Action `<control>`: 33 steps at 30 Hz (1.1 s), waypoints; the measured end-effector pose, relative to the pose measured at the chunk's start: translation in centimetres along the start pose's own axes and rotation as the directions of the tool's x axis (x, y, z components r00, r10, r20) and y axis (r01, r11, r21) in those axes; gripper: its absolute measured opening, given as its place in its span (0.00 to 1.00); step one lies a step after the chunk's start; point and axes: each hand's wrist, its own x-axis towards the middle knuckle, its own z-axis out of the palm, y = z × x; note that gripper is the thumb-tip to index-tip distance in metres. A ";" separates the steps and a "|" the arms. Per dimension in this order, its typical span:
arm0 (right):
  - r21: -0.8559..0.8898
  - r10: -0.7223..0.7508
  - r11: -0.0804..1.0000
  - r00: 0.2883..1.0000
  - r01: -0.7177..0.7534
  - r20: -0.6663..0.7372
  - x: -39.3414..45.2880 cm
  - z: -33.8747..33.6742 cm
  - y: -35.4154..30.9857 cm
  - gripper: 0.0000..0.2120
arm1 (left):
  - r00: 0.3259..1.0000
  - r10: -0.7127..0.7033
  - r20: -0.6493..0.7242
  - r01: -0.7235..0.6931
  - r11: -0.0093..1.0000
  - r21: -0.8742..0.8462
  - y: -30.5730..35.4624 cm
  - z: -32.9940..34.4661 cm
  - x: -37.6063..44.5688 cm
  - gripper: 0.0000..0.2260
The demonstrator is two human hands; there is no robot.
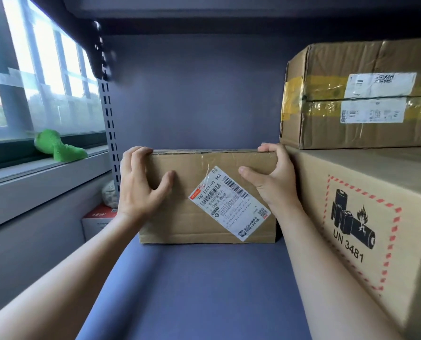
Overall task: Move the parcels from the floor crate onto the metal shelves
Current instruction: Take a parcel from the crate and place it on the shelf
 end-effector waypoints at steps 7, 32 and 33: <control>0.004 -0.032 0.999 0.999 0.032 -0.020 0.3 0.5 0.9 0.21 | 1.000 0.020 -0.014 -0.019 1.000 0.004 -0.8 0.6 0.1 0.26; -0.133 0.108 0.984 0.992 -0.115 -0.059 -2.0 1.6 -3.4 0.34 | 0.947 -0.290 0.140 0.295 0.955 -0.014 1.0 -4.1 0.4 0.32; -0.173 0.086 0.980 0.994 -0.096 -0.067 -2.6 1.5 -3.9 0.34 | 0.941 -0.310 0.136 0.314 0.949 -0.014 1.7 -4.5 0.2 0.35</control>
